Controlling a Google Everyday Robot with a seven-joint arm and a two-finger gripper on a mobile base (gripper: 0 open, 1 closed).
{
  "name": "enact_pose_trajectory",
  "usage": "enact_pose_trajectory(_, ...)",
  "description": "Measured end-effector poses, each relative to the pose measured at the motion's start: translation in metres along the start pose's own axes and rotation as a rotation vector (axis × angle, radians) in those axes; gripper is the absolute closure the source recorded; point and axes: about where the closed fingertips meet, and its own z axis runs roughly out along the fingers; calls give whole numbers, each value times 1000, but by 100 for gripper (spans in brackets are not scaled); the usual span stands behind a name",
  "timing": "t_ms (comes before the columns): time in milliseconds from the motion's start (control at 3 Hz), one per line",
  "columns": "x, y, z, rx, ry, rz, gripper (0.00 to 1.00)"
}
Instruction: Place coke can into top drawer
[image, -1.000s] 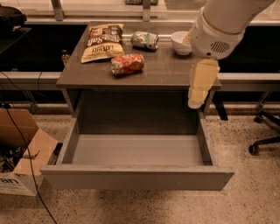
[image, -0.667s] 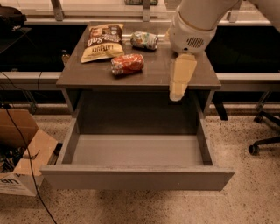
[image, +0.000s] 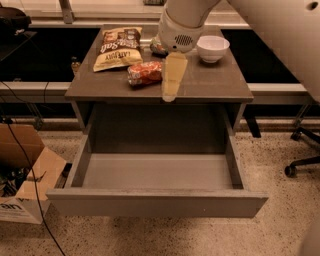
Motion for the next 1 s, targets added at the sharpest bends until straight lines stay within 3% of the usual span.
enact_pose_trajectory(333,-12,-24,19,-14,-16,0,0)
enact_pose_trajectory(667,-15,-68,55,-41,-38,11,0)
enact_pose_trajectory(1000,-15,-68,55,-40,-39,11,0)
